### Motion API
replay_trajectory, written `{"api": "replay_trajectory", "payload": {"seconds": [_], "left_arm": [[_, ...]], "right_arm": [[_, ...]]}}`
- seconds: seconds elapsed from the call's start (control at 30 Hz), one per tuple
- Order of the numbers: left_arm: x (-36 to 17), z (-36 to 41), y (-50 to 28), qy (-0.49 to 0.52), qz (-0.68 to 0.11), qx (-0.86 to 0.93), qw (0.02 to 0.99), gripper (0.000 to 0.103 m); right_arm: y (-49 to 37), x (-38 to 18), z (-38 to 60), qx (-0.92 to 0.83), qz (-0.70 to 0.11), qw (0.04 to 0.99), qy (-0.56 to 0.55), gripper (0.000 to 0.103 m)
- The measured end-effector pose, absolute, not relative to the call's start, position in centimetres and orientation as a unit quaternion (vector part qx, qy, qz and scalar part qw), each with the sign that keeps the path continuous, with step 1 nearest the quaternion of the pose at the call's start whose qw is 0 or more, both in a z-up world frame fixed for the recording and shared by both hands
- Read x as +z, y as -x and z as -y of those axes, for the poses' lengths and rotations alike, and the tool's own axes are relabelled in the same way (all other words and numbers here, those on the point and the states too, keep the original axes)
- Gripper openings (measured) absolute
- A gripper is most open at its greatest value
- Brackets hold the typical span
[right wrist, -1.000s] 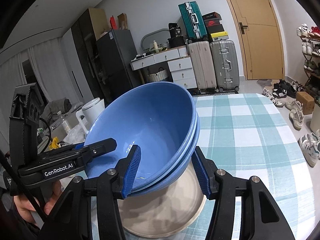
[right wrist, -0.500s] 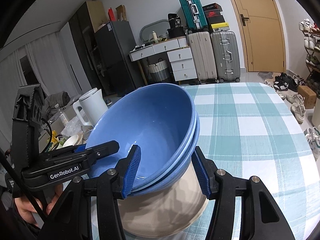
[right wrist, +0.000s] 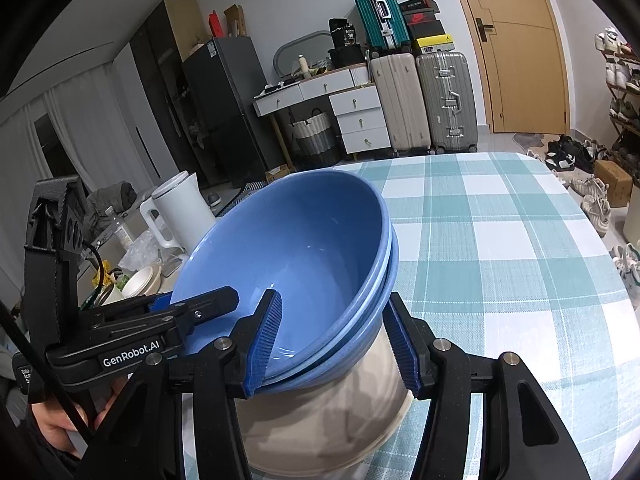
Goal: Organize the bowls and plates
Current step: 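Lift the blue bowl stack with both tools and carry it over the cream plates, then lower the blue bowl stack onto the cream plates with both tools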
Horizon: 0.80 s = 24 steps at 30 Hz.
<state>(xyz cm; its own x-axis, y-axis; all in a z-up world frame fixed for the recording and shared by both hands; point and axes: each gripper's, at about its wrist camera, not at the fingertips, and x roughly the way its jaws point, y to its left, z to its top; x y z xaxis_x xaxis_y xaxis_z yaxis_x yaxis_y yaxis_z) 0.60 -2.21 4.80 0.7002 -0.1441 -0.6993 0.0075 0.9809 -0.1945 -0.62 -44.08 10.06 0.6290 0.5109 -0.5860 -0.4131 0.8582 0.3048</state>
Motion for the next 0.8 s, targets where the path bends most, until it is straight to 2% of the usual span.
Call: {"api": "replay_trajectory", "payload": {"seconds": [0.2, 0.4, 0.63, 0.7, 0.8], "left_arm": [[4.5, 2.3, -1.2, 0.082, -0.377, -0.046, 0.921, 0.037], [4.4, 1.5, -1.7, 0.088, -0.376, -0.041, 0.922, 0.050], [4.6, 1.6, -1.4, 0.081, -0.368, -0.049, 0.925, 0.051], [4.8, 1.7, -1.3, 0.074, -0.363, -0.047, 0.928, 0.063], [5.4, 1.5, -0.5, 0.060, -0.339, -0.048, 0.938, 0.080]], "right_arm": [[0.1, 9.6, 44.5, 0.258, -0.349, 0.898, -0.072, 0.055], [0.3, 9.7, 44.5, 0.253, -0.348, 0.900, -0.068, 0.055], [0.4, 10.0, 44.5, 0.249, -0.344, 0.903, -0.061, 0.055], [0.3, 10.1, 44.7, 0.252, -0.346, 0.902, -0.061, 0.056], [0.2, 10.1, 44.8, 0.253, -0.346, 0.902, -0.054, 0.070]]}}
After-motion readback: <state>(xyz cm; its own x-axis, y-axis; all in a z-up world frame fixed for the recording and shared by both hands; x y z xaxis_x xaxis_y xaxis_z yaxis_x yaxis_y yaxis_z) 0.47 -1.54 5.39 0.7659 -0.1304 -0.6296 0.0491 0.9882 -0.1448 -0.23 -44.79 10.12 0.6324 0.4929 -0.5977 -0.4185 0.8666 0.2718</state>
